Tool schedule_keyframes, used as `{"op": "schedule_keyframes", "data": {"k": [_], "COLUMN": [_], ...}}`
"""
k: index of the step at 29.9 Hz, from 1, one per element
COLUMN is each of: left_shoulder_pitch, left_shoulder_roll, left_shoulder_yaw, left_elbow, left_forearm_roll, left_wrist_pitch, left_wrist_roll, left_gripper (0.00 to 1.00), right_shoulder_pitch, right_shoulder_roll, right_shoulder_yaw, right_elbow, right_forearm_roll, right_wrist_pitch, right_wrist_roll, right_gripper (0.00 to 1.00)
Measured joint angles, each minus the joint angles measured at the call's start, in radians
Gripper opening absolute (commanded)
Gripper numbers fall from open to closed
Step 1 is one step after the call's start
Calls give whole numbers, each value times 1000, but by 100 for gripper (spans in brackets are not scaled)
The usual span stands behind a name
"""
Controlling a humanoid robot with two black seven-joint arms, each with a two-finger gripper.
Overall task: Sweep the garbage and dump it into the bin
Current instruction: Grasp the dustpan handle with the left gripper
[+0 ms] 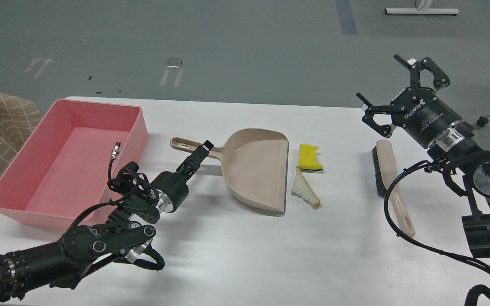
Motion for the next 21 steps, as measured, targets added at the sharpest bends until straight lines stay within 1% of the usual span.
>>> {"op": "schedule_keyframes", "data": {"k": [3, 6, 9, 14, 21], "left_shoulder_pitch": [-1, -1, -2, -15, -35], "left_shoulder_roll": [-11, -17, -20, -27, -31], "left_shoulder_yaw": [0, -1, -2, -3, -3], "left_elbow": [32, 54, 70, 79, 96], "left_forearm_roll": [0, 0, -4, -34, -44], "left_wrist_pitch": [0, 0, 0, 0, 0], "left_wrist_roll": [0, 0, 0, 0, -1], "left_gripper": [96, 93, 93, 91, 85], "right_shoulder_pitch": [0, 0, 0, -3, -4], "right_shoulder_roll": [1, 1, 1, 1, 1], "right_shoulder_yaw": [0, 0, -1, -1, -1], "right_elbow": [1, 1, 1, 3, 5], "right_forearm_roll": [0, 0, 0, 0, 0], "right_wrist_pitch": [0, 0, 0, 0, 0], "right_wrist_roll": [0, 0, 0, 0, 0], "right_gripper": [100, 100, 100, 100, 100]}}
